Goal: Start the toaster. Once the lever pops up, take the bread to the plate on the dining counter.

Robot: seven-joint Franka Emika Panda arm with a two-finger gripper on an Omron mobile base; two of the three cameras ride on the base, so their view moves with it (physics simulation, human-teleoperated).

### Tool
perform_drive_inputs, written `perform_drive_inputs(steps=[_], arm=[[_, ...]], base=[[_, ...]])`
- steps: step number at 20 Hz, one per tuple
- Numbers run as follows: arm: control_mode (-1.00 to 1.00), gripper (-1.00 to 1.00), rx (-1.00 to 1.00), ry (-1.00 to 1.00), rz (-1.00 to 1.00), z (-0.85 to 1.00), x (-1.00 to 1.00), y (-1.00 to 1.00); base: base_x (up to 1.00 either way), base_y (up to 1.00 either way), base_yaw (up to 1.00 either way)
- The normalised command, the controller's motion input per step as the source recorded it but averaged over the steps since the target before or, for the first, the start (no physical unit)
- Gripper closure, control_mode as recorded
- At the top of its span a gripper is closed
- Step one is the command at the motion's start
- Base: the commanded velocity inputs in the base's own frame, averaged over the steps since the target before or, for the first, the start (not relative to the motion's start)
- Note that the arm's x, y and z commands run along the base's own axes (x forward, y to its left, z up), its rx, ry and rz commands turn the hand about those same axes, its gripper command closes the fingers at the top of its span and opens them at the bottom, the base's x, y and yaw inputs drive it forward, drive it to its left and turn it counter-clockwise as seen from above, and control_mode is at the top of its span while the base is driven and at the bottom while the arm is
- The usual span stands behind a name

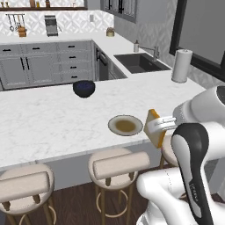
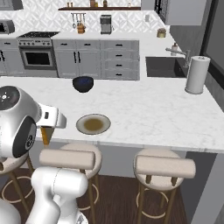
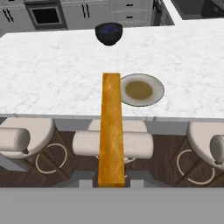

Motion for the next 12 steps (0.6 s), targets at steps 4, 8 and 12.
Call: perform_drive_inputs(steps=[4, 8, 12], arm=[[1.0, 1.0, 0.0, 0.0, 0.0, 0.0, 0.0, 0.0], [-1.0, 1.0, 0.0, 0.04, 0.02, 0.0, 0.52, 0.0], [-1.0, 1.0, 0.0, 0.1, 0.1, 0.0, 0.97, 0.0]], base=[[0.06, 0.0, 0.0], [0.0, 0.0, 0.0], [0.0, 0.0, 0.0]])
